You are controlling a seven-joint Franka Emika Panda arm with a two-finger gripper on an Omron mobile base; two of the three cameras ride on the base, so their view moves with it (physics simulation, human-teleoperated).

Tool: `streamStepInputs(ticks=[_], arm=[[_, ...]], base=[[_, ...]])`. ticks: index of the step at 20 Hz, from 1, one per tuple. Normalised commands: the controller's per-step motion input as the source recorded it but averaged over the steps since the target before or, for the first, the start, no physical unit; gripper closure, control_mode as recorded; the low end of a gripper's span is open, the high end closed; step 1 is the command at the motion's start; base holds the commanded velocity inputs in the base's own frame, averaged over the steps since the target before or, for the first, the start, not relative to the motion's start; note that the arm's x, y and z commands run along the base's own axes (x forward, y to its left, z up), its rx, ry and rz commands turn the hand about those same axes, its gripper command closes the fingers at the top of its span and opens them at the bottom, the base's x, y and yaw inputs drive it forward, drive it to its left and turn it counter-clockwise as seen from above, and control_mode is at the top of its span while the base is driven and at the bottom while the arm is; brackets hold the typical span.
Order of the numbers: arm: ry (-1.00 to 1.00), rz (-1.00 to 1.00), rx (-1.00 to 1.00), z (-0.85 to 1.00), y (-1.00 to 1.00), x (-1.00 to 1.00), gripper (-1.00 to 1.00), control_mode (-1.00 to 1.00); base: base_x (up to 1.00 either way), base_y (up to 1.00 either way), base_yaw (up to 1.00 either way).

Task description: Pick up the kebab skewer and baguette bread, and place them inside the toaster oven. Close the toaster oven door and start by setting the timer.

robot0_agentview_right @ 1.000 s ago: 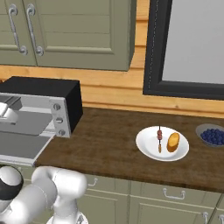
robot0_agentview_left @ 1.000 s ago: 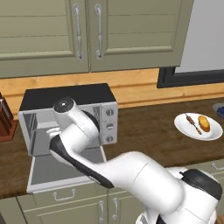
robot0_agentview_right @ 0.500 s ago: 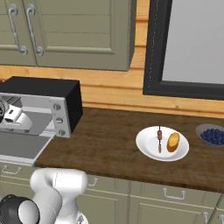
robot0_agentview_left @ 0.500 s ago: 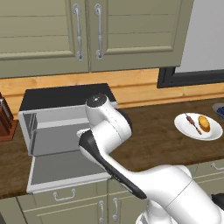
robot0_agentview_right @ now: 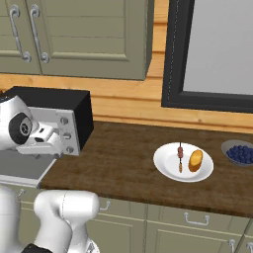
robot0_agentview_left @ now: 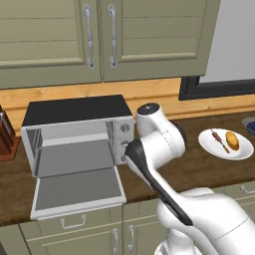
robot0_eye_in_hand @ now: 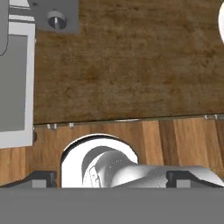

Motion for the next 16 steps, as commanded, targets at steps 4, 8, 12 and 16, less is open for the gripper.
streamStepInputs(ticks=[4,8,12,16], arm=[[0.16,0.00,-0.09,0.00,-1.00,0.00,-1.00,-1.00],[0.07,-0.02,-0.04,0.00,-1.00,0.01,-1.00,-1.00],[0.00,-0.03,0.00,0.00,-1.00,0.11,-1.00,-1.00],[0.01,0.00,0.02,0.00,-1.00,0.38,-1.00,-1.00]], base=[[0.00,0.00,0.00],[0.00,0.00,0.00],[0.00,0.00,0.00],[0.00,0.00,0.00]])
